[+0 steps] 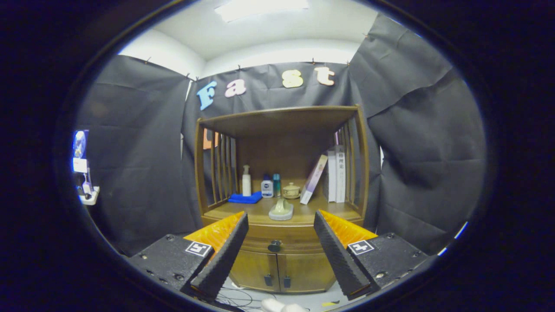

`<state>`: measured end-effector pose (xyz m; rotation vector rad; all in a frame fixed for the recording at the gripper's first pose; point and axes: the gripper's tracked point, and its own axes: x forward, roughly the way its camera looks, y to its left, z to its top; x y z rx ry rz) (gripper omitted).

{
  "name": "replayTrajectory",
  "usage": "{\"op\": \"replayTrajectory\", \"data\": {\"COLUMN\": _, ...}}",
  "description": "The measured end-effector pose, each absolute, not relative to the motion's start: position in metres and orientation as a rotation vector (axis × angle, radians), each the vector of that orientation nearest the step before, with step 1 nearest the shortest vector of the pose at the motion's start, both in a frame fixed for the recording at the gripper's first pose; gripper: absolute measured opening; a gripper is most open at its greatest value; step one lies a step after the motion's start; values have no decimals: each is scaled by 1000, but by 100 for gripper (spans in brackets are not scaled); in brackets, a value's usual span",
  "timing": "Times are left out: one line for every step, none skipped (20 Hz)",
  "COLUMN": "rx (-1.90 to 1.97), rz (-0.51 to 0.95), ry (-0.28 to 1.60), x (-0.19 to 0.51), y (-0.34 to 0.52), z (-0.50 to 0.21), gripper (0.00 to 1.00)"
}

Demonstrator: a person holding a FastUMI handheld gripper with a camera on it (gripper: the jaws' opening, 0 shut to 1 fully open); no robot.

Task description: Pull open the drawer, take out the items inside it, and place them on the countertop above the cabinet.

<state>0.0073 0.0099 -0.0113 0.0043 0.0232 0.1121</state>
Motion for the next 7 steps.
{"op": "replayTrajectory", "data": {"rx": 9, "rz": 106, "ry": 6, "x": 1, "y": 2, "z": -5, "gripper": 99}}
{"op": "replayTrajectory", "data": {"rx": 10, "rz": 97, "ry": -17, "x": -5, "y": -5, "z": 2, "gripper": 99}}
{"op": "replayTrajectory", "data": {"rx": 14, "rz": 83, "ry": -40, "x": -10, "y": -13, "z": 9, "gripper": 99}}
{"op": "replayTrajectory", "data": {"rx": 19, "rz": 70, "ry": -62, "x": -16, "y": -21, "z": 13, "gripper": 99}}
{"op": "replayTrajectory", "data": {"rx": 24, "rz": 67, "ry": -81, "x": -21, "y": -23, "z": 15, "gripper": 99}}
{"op": "replayTrajectory", "data": {"rx": 25, "rz": 66, "ry": -88, "x": -25, "y": -27, "z": 16, "gripper": 99}}
{"op": "replayTrajectory", "data": {"rx": 23, "rz": 55, "ry": -89, "x": -25, "y": -32, "z": 15, "gripper": 99}}
